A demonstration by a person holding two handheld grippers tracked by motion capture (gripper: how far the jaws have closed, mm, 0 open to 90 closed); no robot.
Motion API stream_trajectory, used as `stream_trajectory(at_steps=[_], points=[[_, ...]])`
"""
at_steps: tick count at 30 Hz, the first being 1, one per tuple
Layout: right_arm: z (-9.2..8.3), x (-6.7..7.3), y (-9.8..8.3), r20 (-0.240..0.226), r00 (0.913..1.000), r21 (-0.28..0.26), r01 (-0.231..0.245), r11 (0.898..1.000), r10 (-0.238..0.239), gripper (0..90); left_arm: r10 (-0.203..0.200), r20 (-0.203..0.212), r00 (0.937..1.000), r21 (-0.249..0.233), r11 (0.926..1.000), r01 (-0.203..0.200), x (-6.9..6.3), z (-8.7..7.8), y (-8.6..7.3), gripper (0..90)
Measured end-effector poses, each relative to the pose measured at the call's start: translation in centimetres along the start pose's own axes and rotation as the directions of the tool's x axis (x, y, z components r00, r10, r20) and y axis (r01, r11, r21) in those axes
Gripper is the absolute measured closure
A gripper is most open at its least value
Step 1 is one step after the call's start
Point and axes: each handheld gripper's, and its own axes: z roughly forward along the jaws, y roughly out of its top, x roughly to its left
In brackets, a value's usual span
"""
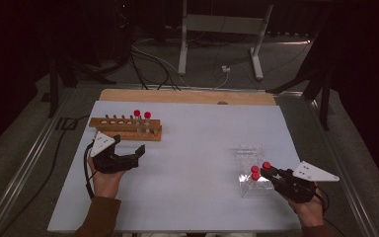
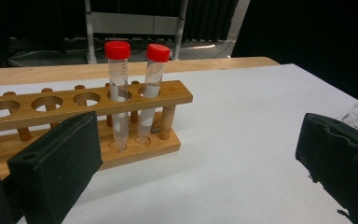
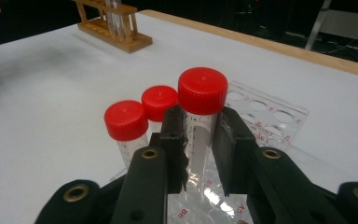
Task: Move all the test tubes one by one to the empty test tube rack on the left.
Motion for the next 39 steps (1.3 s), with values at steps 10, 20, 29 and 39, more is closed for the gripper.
stream_trajectory(at_steps=[10,20,29,39], points=[[-0.8,0.0,1.2,0.005,1.0,-0.013,0.0,1.0,0.0,74.6,0.0,-0.002,1.0,0.009,1.0,0.0,0.0,0.1,-0.2,1.1],[-1.8,-0.1,2.9,0.008,0.9999,-0.037,0.011,0.999,-0.01,74.6,-0.001,0.002,1.0,0.011,0.9999,0.001,-0.1,0.2,-0.2,1.1],[-1.6,-0.3,4.3,0.02,0.9997,-0.055,0.015,0.998,-0.013,74.6,0.01,0.008,0.9999,0.014,0.9999,-0.01,-0.4,0.3,-0.2,1.2],[-0.2,0.1,5.9,0.006,0.9999,-0.074,0.016,0.997,-0.015,74.6,0.032,0.02,0.9993,0.01,0.9994,-0.032,-1.3,0.3,0.1,1.1]])
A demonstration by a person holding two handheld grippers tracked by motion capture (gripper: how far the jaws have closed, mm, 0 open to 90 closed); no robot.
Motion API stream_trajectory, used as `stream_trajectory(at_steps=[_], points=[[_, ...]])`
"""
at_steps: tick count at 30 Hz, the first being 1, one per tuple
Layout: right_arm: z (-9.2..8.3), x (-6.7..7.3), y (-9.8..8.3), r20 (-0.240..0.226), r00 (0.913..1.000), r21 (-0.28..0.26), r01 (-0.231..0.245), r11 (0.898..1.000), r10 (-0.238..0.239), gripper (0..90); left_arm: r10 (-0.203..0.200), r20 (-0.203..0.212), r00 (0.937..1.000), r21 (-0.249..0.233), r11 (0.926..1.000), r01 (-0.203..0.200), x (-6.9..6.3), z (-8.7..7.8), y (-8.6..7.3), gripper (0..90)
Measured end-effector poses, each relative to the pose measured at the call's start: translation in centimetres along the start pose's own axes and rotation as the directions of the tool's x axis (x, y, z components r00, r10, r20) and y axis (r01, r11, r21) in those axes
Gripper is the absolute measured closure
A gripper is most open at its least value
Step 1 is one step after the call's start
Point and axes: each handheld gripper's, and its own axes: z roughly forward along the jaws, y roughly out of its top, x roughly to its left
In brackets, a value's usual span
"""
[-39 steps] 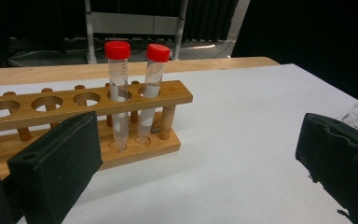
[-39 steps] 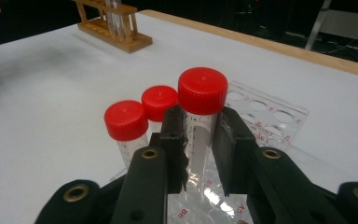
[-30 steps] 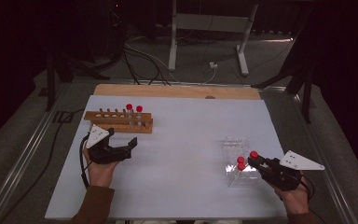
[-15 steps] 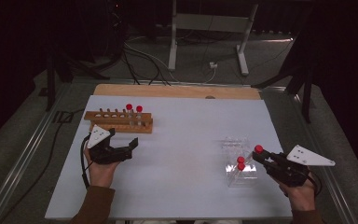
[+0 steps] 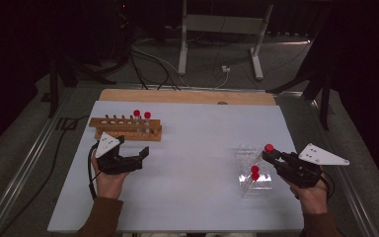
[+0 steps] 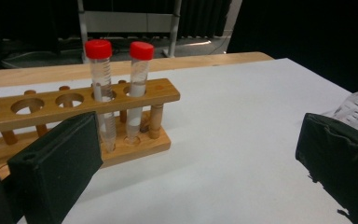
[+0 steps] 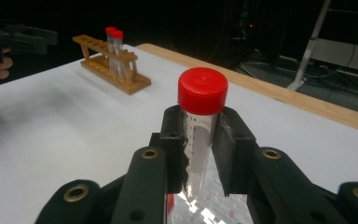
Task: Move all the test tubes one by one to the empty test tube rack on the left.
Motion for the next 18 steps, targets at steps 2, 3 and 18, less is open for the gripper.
stream_trajectory(at_steps=[2,3,18], points=[[0.4,0.2,0.3,-0.007,1.0,0.0,0.004,1.0,-0.004,74.6,0.007,0.006,1.0,0.0,1.0,-0.007,-0.3,0.1,0.1,1.2],[0.6,0.3,0.5,-0.009,0.9999,0.0,0.006,1.0,-0.006,74.5,0.012,0.009,0.9999,0.002,0.9999,-0.012,-0.5,0.1,0.1,1.2],[3.3,1.6,2.0,-0.046,0.9988,0.008,0.015,1.0,-0.015,74.5,0.095,0.106,0.9898,0.006,0.9954,-0.096,-4.7,1.6,1.1,1.2]])
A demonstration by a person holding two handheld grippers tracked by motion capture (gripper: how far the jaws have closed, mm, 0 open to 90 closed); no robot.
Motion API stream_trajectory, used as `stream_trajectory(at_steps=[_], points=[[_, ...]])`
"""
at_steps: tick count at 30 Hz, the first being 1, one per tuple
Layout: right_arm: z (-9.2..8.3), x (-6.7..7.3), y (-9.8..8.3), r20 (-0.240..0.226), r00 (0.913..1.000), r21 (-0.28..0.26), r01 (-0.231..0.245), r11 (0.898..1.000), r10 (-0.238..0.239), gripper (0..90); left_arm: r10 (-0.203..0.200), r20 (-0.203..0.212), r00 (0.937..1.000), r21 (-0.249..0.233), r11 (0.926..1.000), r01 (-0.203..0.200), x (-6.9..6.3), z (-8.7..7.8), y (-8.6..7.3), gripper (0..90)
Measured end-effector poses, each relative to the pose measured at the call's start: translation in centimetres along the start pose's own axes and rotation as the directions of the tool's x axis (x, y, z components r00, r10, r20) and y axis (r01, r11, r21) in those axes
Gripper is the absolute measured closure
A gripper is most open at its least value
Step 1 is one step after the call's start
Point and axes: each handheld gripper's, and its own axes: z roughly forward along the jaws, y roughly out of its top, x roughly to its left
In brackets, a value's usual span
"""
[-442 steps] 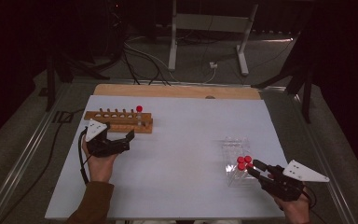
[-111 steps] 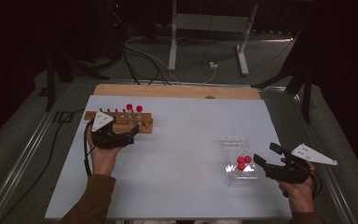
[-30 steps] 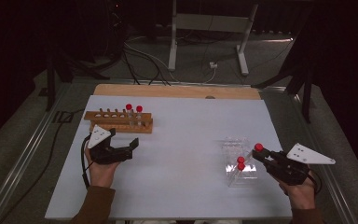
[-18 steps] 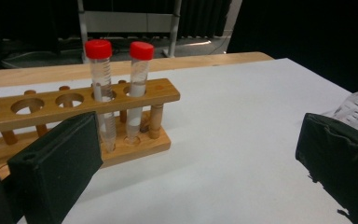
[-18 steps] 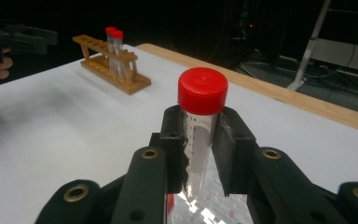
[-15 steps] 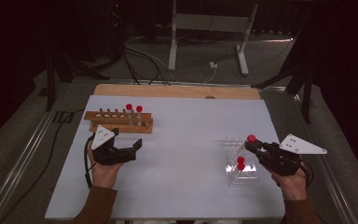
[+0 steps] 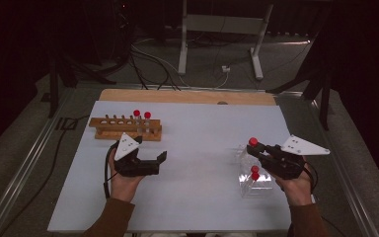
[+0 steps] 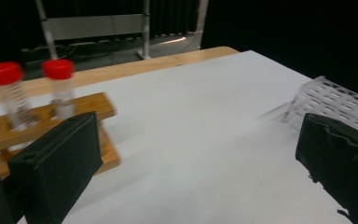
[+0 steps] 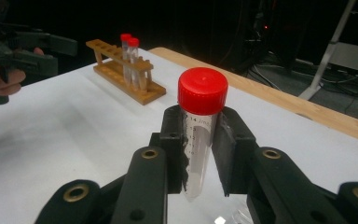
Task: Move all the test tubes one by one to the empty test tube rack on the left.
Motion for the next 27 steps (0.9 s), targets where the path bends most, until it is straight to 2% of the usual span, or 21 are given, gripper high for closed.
stream_trajectory(at_steps=[6,11,17,24,27], points=[[1.1,0.7,0.6,-0.017,0.9999,0.006,0.002,1.0,-0.001,74.5,0.022,0.047,0.9987,-0.01,0.9997,-0.021,-1.9,1.1,0.8,1.2],[2.1,1.3,0.9,-0.033,0.9994,0.02,0.004,1.0,-0.004,74.5,0.049,0.088,0.9949,-0.004,0.9988,-0.049,-3.5,2.2,1.3,1.2],[3.0,2.2,1.4,-0.054,0.9984,0.03,0.015,0.999,-0.014,74.5,0.061,0.135,0.989,-0.004,0.9981,-0.061,-5.3,3.5,1.6,1.6],[4.1,3.2,1.6,-0.078,0.9967,0.039,0.024,0.999,-0.021,74.5,0.103,0.179,0.9784,-0.003,0.9946,-0.104,-7.4,4.8,2.0,5.2],[4.5,3.6,1.7,-0.089,0.9958,0.045,0.027,0.999,-0.023,74.5,0.107,0.197,0.9745,-0.006,0.9941,-0.108,-8.2,5.3,2.2,7.3]])
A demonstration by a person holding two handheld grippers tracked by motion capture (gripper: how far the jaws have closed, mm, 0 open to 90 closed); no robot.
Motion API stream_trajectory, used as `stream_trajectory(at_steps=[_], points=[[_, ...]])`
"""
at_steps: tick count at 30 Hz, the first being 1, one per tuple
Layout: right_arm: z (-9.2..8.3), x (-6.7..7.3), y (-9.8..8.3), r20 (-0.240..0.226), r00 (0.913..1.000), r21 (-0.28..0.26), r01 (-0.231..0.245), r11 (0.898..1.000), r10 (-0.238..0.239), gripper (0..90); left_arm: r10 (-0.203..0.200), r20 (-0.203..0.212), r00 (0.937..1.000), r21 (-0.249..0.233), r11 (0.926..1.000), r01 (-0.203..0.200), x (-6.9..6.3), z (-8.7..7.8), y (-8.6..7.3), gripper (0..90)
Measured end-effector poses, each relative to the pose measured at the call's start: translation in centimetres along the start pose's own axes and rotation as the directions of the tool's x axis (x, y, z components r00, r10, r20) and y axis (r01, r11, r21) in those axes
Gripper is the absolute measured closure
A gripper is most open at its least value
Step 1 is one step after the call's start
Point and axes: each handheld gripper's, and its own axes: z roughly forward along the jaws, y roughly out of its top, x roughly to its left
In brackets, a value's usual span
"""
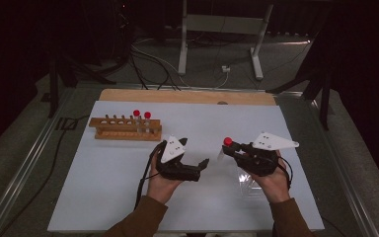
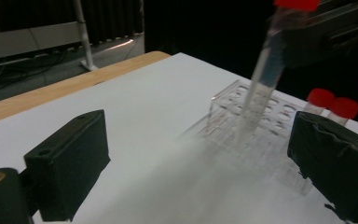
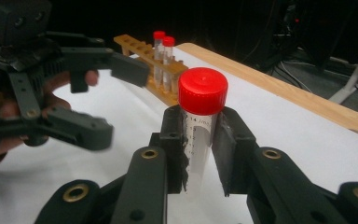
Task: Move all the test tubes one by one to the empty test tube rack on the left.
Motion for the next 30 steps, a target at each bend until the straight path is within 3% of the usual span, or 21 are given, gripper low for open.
stream_trajectory(at_steps=[8,17,22,25,30], points=[[1.0,0.7,0.2,-0.022,0.9997,0.009,0.009,1.0,-0.009,74.4,0.028,0.015,0.9995,0.004,0.9996,-0.028,-1.4,1.2,0.1,20.3],[1.6,1.3,0.4,-0.038,0.9992,0.015,0.012,1.0,-0.011,74.4,0.07,0.032,0.997,-0.008,0.9975,-0.07,-2.1,1.5,0.1,55.0],[1.7,1.3,0.4,-0.047,0.9989,0.018,0.005,1.0,-0.004,74.4,0.084,0.044,0.9955,-0.004,0.9964,-0.084,-2.1,1.6,0.0,68.7],[1.8,1.4,0.3,-0.054,0.9985,0.022,0.004,1.0,-0.003,74.5,0.094,0.044,0.9946,-0.002,0.9955,-0.094,-2.2,1.6,0.0,74.8],[1.7,1.3,0.4,-0.058,0.9983,0.021,0.004,1.0,-0.002,72.7,0.089,0.051,0.9947,-0.005,0.9961,-0.088,-2.0,1.6,0.0,75.9]])
